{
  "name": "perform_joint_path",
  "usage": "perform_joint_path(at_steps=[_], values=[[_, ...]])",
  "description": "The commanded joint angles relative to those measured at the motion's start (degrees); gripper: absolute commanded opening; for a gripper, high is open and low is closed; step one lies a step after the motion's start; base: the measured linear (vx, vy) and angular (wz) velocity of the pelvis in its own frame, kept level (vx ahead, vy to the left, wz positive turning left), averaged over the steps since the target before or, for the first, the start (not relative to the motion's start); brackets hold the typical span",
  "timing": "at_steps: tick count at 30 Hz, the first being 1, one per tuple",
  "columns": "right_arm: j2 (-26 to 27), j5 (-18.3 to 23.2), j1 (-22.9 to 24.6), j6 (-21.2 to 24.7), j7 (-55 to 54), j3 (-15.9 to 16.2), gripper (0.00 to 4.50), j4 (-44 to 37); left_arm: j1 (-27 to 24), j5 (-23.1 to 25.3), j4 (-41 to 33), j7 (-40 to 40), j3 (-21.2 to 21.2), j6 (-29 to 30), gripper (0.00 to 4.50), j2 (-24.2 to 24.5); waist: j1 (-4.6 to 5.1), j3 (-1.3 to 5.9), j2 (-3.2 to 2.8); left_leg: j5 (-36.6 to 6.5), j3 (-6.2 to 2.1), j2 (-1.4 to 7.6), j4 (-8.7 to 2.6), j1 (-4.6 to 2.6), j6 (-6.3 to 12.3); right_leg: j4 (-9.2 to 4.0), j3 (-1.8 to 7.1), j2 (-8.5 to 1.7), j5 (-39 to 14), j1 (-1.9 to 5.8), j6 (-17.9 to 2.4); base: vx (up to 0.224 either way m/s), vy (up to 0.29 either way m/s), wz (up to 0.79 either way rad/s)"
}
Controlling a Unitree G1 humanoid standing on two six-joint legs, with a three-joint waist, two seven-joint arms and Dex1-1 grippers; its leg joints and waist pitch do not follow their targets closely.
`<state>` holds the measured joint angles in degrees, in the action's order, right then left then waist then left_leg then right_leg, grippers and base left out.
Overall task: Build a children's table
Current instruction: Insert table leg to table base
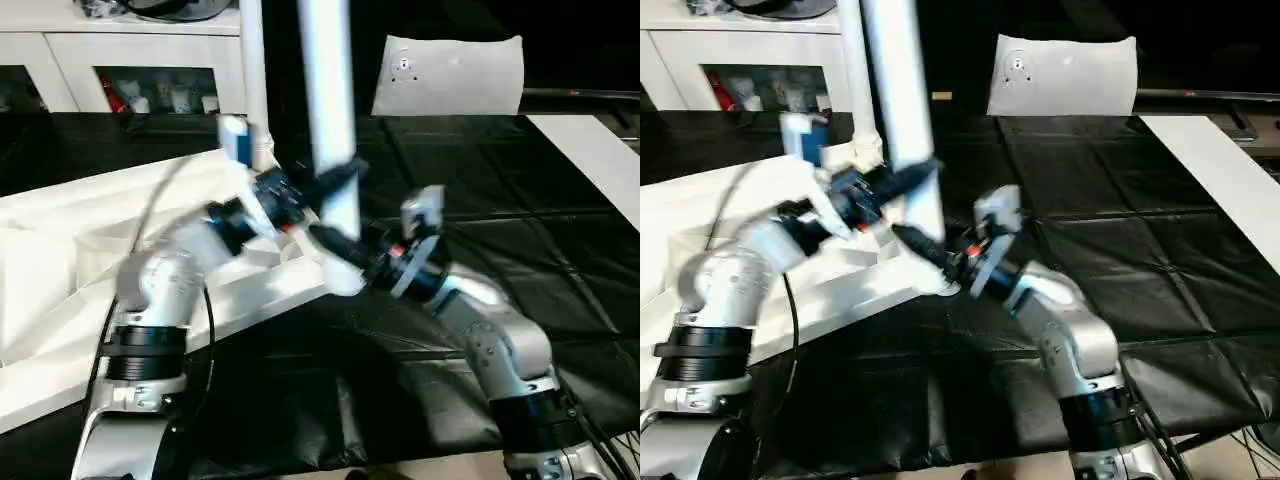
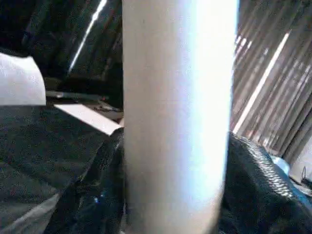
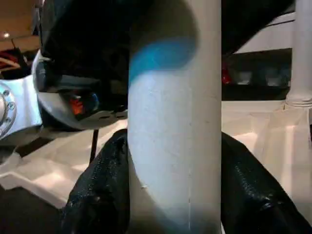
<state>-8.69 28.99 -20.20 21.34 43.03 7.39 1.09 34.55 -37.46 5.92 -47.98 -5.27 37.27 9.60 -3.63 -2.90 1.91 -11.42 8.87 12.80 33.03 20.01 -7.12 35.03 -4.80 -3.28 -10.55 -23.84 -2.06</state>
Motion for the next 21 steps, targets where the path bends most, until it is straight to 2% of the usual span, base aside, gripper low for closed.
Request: perform_joint_path(at_steps=[1,2,3,5,9,12,14,21], values=[[-0.74,-0.08,0.32,0.54,0.19,-0.32,1.89,-1.88,0.51,0.03,-0.05,-0.12,-0.34,-0.38,3.14,0.32,-0.22,3.95,-1.05,-2.69,0.76,-0.15,-2.89,0.41,2.02,-3.40,3.02,-3.30,-1.84,4.80,-9.71,0.000,0.000,0.00],[-0.78,-0.10,0.35,0.57,0.08,-0.34,1.89,-1.91,0.61,-0.33,0.04,0.06,-0.83,-0.34,2.82,0.13,-0.19,3.91,-0.95,-2.86,0.79,-0.19,-2.87,0.47,1.98,-3.45,3.01,-3.28,-1.77,4.89,-9.86,0.000,0.000,0.00],[-0.82,-0.06,0.32,0.61,-0.01,-0.46,1.89,-1.90,0.61,-0.83,-0.18,-0.14,-1.13,-0.29,2.71,0.01,-0.21,3.91,-0.97,-3.06,0.79,-0.19,-2.86,0.42,1.98,-3.44,2.99,-3.31,-1.92,4.87,-10.03,0.000,0.000,0.00],[-0.80,0.11,0.27,0.65,-0.16,-0.86,1.89,-1.82,0.37,-1.46,-0.95,0.69,-1.62,-0.93,2.66,-0.46,-0.24,3.91,-0.91,-3.58,0.80,-0.19,-2.84,0.45,1.94,-3.51,2.98,-3.39,-2.72,4.89,-10.17,0.000,0.000,0.00],[-0.97,0.07,-0.42,0.43,-0.10,-1.26,1.89,-1.04,0.55,-2.57,-0.88,1.94,-2.90,-1.49,2.24,-1.35,-0.29,3.89,-0.74,-3.93,0.81,-0.18,-2.80,0.46,1.99,-3.59,2.97,-3.38,-3.68,4.88,-9.98,0.000,0.000,0.00],[-0.86,-0.26,-1.03,0.17,0.06,-1.18,1.89,-0.16,0.00,-1.58,-1.15,1.32,-1.82,-1.62,2.00,-0.83,-0.34,3.89,-0.69,-3.71,0.77,-0.14,-2.82,0.47,2.06,-3.59,2.96,-3.41,-4.60,4.84,-9.50,0.000,0.000,0.00],[-0.74,-0.36,-1.26,0.17,0.03,-1.14,1.89,0.08,-0.14,-1.09,-1.18,1.08,-1.41,-1.77,1.94,-0.68,-0.30,3.90,-0.57,-3.47,0.78,-0.12,-2.79,0.48,2.13,-3.57,2.95,-3.40,-4.29,4.82,-9.45,0.000,0.000,0.00],[-0.03,-0.67,-2.78,-0.57,-0.70,-1.83,1.89,1.77,-0.66,3.46,-0.13,0.84,1.02,-7.25,1.91,0.59,-0.28,3.90,-0.94,-4.04,0.71,-0.07,-2.78,0.43,1.80,-3.58,2.95,-3.49,-4.80,4.77,-9.42,0.000,0.000,0.00]])
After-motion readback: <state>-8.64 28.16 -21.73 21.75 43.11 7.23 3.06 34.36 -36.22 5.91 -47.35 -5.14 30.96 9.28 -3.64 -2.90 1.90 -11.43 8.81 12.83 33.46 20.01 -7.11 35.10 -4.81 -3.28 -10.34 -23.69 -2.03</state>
